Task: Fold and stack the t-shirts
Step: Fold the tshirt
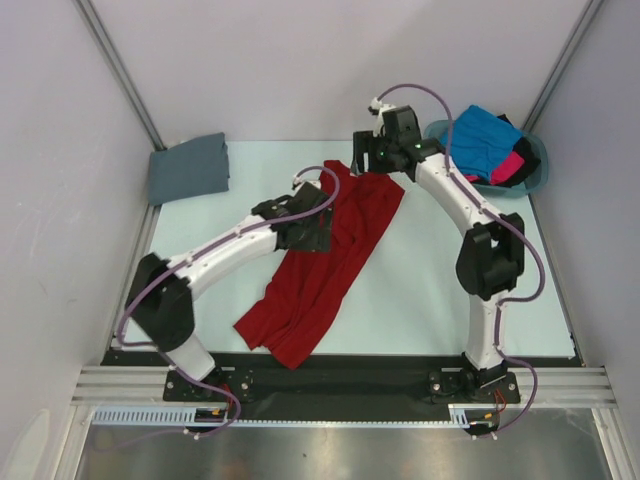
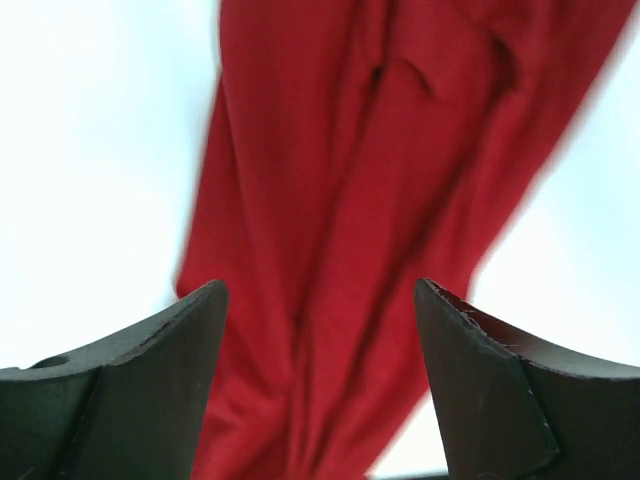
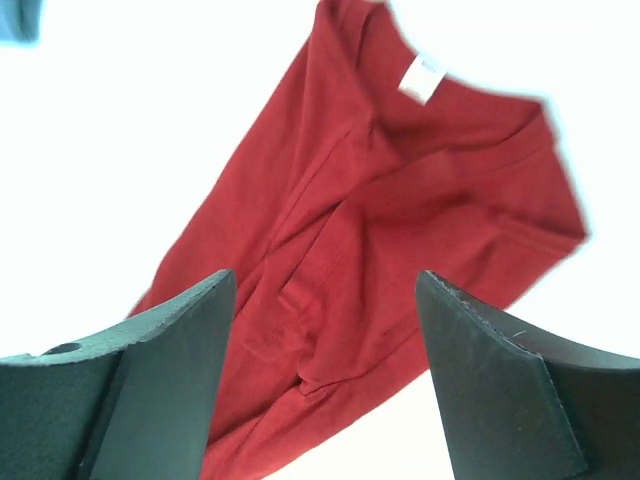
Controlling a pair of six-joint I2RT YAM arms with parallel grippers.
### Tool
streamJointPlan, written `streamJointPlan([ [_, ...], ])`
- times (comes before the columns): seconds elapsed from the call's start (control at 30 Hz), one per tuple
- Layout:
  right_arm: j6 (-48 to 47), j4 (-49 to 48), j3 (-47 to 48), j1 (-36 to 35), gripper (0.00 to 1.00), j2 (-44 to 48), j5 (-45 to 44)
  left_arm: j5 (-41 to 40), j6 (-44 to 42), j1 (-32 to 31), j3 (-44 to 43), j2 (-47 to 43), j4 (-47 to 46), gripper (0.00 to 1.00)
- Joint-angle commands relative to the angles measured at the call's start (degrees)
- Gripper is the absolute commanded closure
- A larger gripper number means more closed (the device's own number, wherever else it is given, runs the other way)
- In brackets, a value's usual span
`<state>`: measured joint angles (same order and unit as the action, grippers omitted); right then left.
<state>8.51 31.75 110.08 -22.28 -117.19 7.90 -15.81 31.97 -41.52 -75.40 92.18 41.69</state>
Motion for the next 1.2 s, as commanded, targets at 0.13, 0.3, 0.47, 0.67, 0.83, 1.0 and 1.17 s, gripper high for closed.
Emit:
streamJointPlan([
  [0.13,3.1,5.3,-3.3,-2.0,0.24,-1.4,-13.6,-8.3,-11.2,0.4,-5.6,11.0,4.5,0.2],
  [0.3,3.4,5.3,-3.7,-3.1,0.25,-6.5,-16.9,-8.9,-12.3,0.3,2.3,8.9,0.6,0.2],
  [0.47,4.8,6.8,-1.9,-3.7,0.25,-10.2,-19.1,-3.5,-13.2,-0.6,8.2,6.8,-1.7,0.2],
  [0.67,5.6,7.9,2.0,-4.2,0.25,-15.7,-20.5,-1.9,-12.4,-3.9,8.3,8.9,0.2,0.22],
  [0.83,5.6,11.5,8.3,-4.9,0.25,-21.4,-19.2,3.1,-10.5,-7.9,8.1,12.1,0.1,0.23],
  [1.0,5.2,14.3,17.0,-5.2,0.25,-27.8,-17.2,8.6,-6.1,-11.0,9.9,15.3,-1.7,0.26],
  [1.17,3.6,17.5,25.8,-5.7,0.24,-33.4,-13.0,17.0,-1.9,-12.8,14.0,15.8,-6.3,0.27],
])
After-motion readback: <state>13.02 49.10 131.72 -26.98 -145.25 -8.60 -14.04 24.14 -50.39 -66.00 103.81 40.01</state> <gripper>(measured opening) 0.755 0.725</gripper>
